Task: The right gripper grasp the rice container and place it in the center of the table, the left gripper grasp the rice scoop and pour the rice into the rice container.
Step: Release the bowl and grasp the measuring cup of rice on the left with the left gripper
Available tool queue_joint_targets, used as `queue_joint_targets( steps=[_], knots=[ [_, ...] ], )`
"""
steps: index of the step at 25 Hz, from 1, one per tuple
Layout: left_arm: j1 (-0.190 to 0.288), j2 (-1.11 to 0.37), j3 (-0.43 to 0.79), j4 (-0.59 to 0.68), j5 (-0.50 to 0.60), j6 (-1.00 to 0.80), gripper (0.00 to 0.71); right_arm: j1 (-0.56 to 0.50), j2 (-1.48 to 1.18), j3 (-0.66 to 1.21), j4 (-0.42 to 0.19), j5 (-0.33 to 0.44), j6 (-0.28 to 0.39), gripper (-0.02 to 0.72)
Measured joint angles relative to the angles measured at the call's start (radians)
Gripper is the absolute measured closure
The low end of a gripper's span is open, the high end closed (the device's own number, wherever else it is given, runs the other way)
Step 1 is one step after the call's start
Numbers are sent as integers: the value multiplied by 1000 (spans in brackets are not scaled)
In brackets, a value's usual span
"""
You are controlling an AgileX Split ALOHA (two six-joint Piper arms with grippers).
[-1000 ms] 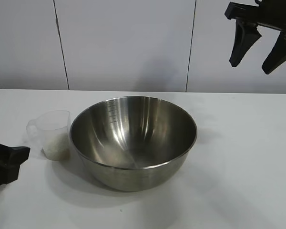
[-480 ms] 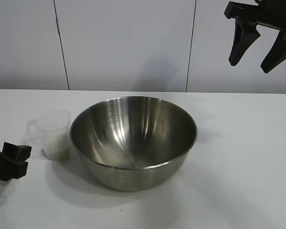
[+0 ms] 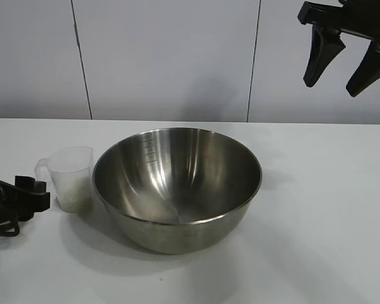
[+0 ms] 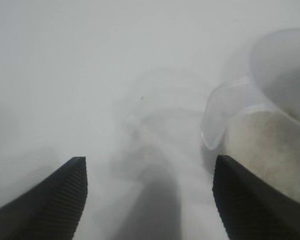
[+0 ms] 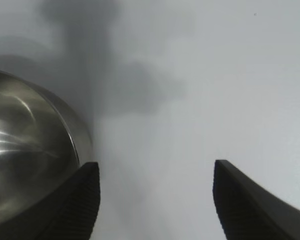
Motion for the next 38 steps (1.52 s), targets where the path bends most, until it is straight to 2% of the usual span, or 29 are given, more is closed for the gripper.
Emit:
queue_joint_targets(
  steps=[18, 21, 25, 27, 31, 38],
  knots=[
    [0, 1, -63, -3, 1, -51, 211, 0, 0, 0, 2, -1, 3, 252],
    [0, 3, -64, -3, 1, -51, 333, 0, 0, 0, 3, -8, 3, 252],
    [0, 4, -64, -2, 1, -51, 594, 0, 0, 0, 3, -30, 3, 252],
    [0, 4, -64, -2, 1, -51, 665, 0, 0, 0, 3, -31, 3, 252],
    [0, 4, -64, 0, 5, -51, 697, 0, 0, 0, 4, -31, 3, 252],
    [0, 4, -59, 1, 5, -55, 700, 0, 0, 0, 4, -32, 3, 252]
  ],
)
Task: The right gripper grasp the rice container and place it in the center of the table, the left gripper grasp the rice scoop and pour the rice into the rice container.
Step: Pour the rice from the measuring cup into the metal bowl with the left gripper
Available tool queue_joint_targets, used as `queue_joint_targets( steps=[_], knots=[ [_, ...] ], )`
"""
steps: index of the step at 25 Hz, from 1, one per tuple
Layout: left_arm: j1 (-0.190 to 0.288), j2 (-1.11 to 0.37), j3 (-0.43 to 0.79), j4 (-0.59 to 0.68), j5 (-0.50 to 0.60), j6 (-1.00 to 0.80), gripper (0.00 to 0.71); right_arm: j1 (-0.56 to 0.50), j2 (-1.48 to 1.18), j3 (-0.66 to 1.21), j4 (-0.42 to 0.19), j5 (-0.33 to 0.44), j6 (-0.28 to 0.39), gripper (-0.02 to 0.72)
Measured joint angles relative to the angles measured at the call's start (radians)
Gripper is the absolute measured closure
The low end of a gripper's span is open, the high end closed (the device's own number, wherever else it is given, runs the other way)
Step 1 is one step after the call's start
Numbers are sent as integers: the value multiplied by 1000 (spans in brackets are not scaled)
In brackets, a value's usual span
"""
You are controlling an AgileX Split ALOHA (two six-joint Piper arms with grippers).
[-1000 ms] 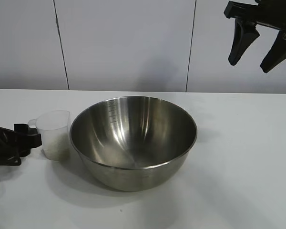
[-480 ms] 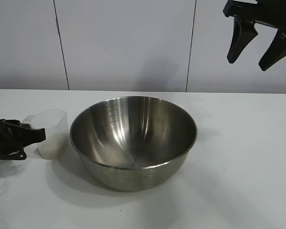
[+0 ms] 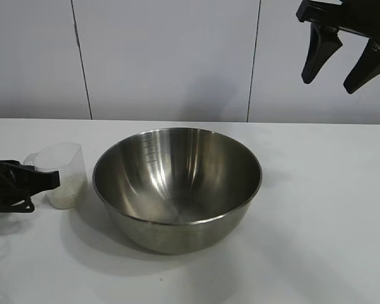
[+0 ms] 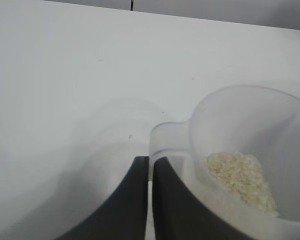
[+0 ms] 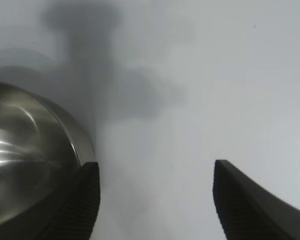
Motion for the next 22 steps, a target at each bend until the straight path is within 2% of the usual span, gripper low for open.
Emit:
queue_joint_targets(
  steps=[8, 14, 18, 22],
  knots=[
    [0, -36, 25, 47, 5, -7, 701, 0, 0, 0, 0, -10, 0, 252],
    [0, -257, 27, 53, 32, 98, 701, 0, 0, 0, 0, -13, 0, 252],
    [0, -421, 27, 93, 166, 156, 701, 0, 0, 0, 0, -14, 0, 252],
    [0, -537, 27, 237, 311, 111, 701, 0, 0, 0, 0, -15, 0, 252]
  ],
)
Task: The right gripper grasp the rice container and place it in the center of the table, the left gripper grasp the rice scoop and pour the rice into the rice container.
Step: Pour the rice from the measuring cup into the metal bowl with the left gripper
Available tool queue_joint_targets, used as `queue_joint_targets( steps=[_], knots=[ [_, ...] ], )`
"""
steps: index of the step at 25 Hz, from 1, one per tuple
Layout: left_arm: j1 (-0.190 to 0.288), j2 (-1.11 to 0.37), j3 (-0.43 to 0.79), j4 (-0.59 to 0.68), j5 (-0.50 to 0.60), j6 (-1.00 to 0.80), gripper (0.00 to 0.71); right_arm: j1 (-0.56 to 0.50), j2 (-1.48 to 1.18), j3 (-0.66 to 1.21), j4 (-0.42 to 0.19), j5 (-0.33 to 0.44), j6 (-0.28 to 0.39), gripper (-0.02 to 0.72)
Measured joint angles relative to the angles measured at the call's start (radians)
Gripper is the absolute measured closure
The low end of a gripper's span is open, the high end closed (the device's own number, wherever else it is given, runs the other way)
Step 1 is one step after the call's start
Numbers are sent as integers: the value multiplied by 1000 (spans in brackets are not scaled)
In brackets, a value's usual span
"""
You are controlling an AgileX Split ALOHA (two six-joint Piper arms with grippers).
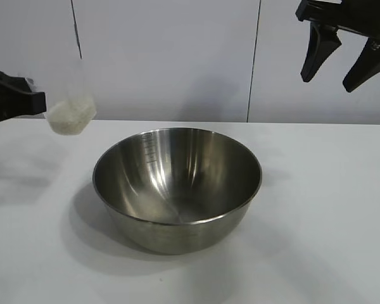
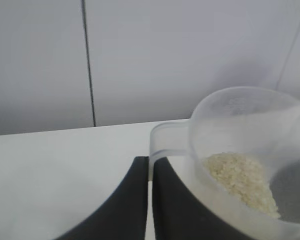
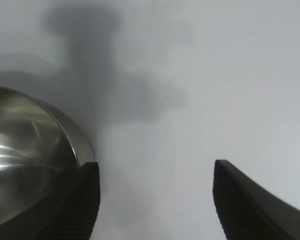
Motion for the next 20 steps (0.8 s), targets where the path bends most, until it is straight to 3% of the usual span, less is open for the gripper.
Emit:
queue_joint_targets(
  steps=[5, 10, 15, 20],
  knots=[
    [-10, -28, -15, 179, 87, -171, 701, 0, 0, 0, 9, 0, 0, 252],
    [-108, -28, -60, 210, 142, -138, 701, 0, 0, 0, 15, 0, 0, 252],
    [-184, -28, -119, 214, 187, 70, 701, 0, 0, 0, 18, -1, 0, 252],
    [-195, -28, -131, 166, 188, 385, 701, 0, 0, 0, 19, -1, 0, 252]
  ],
)
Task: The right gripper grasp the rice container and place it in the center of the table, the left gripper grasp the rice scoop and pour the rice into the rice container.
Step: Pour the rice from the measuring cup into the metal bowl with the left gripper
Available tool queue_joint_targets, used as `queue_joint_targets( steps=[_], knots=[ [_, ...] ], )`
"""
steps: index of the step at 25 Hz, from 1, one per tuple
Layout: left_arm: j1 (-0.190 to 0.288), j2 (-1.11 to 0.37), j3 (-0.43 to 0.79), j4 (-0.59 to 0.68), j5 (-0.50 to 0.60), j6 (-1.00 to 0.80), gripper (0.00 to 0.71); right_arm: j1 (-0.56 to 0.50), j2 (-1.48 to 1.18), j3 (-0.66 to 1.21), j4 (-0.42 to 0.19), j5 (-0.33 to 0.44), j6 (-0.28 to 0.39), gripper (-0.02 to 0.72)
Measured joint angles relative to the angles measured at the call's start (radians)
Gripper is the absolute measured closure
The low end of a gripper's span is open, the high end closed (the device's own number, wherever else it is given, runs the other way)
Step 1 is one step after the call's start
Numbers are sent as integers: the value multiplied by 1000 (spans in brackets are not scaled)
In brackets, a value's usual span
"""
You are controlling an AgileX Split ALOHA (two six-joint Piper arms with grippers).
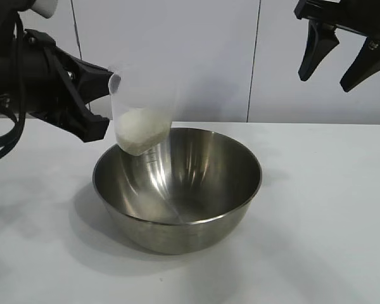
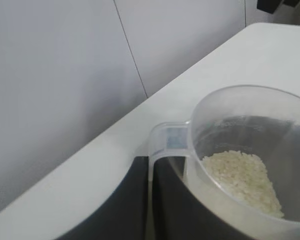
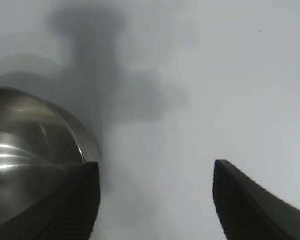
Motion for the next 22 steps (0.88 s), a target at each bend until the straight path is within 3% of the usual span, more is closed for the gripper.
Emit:
queue_joint_targets(
  steps=[7, 14, 22],
  knots=[
    [-24, 1, -39, -207, 6, 452, 701, 0, 0, 0, 0, -1, 0, 252],
    [-175, 1, -109, -498, 16, 997, 701, 0, 0, 0, 1, -5, 0, 252],
    [-287, 1, -115, -545, 23, 1517, 701, 0, 0, 0, 3, -7, 0, 252]
  ],
)
